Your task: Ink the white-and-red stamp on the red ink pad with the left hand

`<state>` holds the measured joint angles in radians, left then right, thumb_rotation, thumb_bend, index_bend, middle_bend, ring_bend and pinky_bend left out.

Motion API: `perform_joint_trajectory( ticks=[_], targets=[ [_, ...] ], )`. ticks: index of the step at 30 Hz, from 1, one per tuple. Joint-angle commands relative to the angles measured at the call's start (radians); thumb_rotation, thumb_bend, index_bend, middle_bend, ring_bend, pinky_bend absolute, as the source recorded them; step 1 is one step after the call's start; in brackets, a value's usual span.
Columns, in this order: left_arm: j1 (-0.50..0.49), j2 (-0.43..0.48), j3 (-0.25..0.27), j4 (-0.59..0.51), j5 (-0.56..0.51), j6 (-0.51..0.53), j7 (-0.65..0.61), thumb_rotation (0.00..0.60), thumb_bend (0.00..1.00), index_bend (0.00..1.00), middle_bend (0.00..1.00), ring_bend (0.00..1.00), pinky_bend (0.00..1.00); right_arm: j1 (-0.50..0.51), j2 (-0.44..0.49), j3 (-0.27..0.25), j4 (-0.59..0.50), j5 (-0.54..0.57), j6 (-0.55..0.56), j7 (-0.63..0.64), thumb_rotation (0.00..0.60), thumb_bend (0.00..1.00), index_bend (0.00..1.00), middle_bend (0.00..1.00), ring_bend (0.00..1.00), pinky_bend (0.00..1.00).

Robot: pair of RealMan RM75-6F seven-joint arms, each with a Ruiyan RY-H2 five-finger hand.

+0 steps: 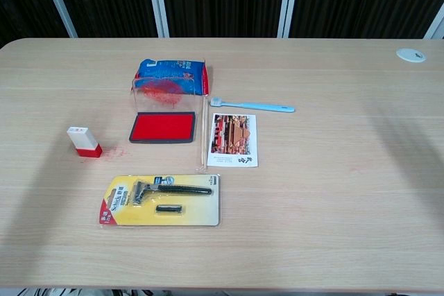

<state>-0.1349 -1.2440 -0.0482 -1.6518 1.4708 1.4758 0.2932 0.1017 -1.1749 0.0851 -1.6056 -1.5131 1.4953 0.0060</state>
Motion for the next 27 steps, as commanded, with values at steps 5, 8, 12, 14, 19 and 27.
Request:
perform_joint_trajectory(
  ticks=[5,8,12,14,19,27],
  targets=[
    [-0.001,0.0,-0.001,0.001,-0.002,-0.002,0.002,0.6,0.01,0.0,0.0,0.0,0.0,0.003,0.002,0.001,-0.006,0.011,-0.012,-0.005,0.6,0.05,0.0,0.0,0.0,0.18],
    [0.0,-0.001,-0.001,0.0,-0.003,-0.002,0.001,0.6,0.01,0.0,0.0,0.0,0.0,0.002,0.004,0.001,-0.01,0.01,-0.009,-0.005,0.6,0.05,0.0,0.0,0.0,0.18],
    [0.001,-0.005,0.001,-0.003,-0.003,-0.003,0.002,0.6,0.01,0.0,0.0,0.0,0.0,0.002,0.003,0.0,-0.013,0.012,-0.012,-0.007,0.6,0.06,0.0,0.0,0.0,0.18],
    [-0.001,-0.006,0.001,-0.003,-0.001,-0.005,0.004,0.6,0.01,0.0,0.0,0.0,0.0,0.003,0.003,0.0,-0.014,0.015,-0.015,-0.006,0.6,0.06,0.0,0.0,0.0,0.18],
    [-0.004,-0.008,0.001,-0.003,-0.009,-0.015,0.011,0.6,0.01,0.0,0.0,0.0,0.0,0.002,0.005,0.0,-0.016,0.017,-0.017,-0.005,0.6,0.07,0.0,0.0,0.0,0.18],
    [-0.046,-0.006,-0.008,-0.017,-0.011,-0.072,0.068,0.6,0.01,0.0,0.0,0.0,0.0,0.001,0.012,-0.001,-0.02,0.024,-0.024,0.007,0.6,0.08,0.0,0.0,0.0,0.18]
  ],
)
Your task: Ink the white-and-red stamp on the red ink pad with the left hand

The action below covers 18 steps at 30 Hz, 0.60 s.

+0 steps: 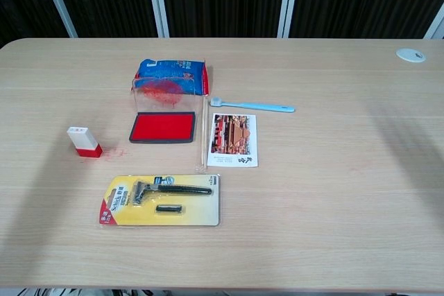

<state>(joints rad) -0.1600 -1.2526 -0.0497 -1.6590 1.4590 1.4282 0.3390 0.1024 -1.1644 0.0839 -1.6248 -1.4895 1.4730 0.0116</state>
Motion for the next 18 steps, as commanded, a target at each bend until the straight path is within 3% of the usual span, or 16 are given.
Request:
perform_joint_trajectory(
  ticks=[1,8,18],
  targets=[
    [-0.031,0.005,-0.008,-0.016,0.002,-0.038,0.036,0.6,0.02,0.0,0.0,0.0,0.0,0.0,0.002,-0.001,-0.002,0.0,-0.002,0.003,0.6,0.08,0.0,0.0,0.0,0.18],
    [-0.136,-0.006,-0.036,-0.059,-0.037,-0.19,0.152,0.6,0.08,0.03,0.02,0.0,0.01,-0.001,0.009,-0.005,-0.013,0.002,-0.01,0.011,0.6,0.09,0.0,0.0,0.0,0.18],
    [-0.278,-0.143,-0.087,0.026,-0.201,-0.369,0.345,0.6,0.13,0.24,0.25,0.09,0.12,0.002,0.017,-0.007,-0.018,0.006,-0.023,0.043,0.6,0.09,0.0,0.0,0.0,0.18]
  ],
)
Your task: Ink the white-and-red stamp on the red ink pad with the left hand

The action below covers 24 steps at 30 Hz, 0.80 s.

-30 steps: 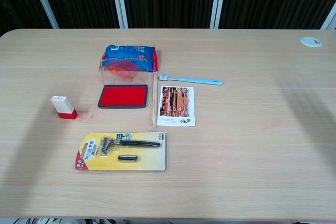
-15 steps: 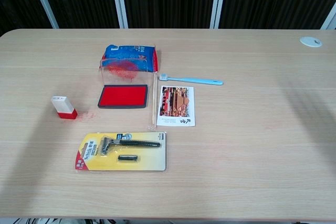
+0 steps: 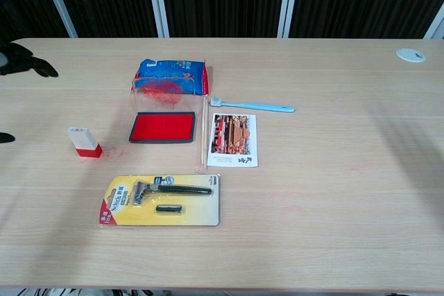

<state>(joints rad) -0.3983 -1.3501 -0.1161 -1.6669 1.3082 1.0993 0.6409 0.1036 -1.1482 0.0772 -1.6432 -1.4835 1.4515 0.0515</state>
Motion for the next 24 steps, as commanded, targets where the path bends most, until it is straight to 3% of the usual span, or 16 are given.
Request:
perform_joint_trajectory(
  ticks=[1,10,24],
  targets=[
    [-0.055,-0.064,-0.026,0.047,-0.074,-0.054,0.064,0.6,0.14,0.25,0.27,0.1,0.13,0.001,0.001,0.0,0.0,0.0,-0.002,0.006,0.6,0.1,0.0,0.0,0.0,0.18],
    [-0.129,-0.145,-0.038,0.115,-0.172,-0.101,0.162,0.6,0.19,0.31,0.33,0.11,0.14,0.002,0.005,0.0,0.0,0.001,-0.007,0.024,0.6,0.1,0.0,0.0,0.0,0.18],
    [-0.174,-0.206,-0.022,0.202,-0.246,-0.118,0.177,0.6,0.25,0.37,0.38,0.12,0.14,0.003,0.005,0.0,-0.001,0.001,-0.009,0.04,0.6,0.11,0.0,0.0,0.0,0.18]
  ],
)
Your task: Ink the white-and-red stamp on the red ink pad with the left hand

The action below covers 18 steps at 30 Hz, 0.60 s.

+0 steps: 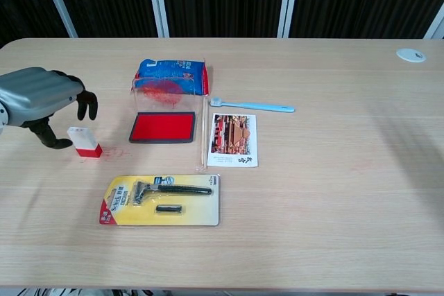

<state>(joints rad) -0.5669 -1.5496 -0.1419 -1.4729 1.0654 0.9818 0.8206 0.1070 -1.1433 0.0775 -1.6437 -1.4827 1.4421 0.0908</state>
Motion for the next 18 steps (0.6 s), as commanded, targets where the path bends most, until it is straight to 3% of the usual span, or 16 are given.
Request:
perform_joint_trajectory(
  ticks=[1,18],
  targets=[
    [-0.008,-0.009,0.005,0.012,-0.004,-0.001,-0.004,0.6,0.26,0.37,0.38,0.12,0.14,0.0,0.0,0.0,-0.001,0.0,0.001,0.0,0.6,0.11,0.0,0.0,0.0,0.18],
    [-0.028,-0.047,0.041,0.084,-0.025,0.002,-0.027,0.6,0.26,0.43,0.43,0.14,0.14,-0.001,-0.002,0.0,0.001,-0.003,0.005,0.01,0.6,0.11,0.0,0.0,0.0,0.18]
  ],
)
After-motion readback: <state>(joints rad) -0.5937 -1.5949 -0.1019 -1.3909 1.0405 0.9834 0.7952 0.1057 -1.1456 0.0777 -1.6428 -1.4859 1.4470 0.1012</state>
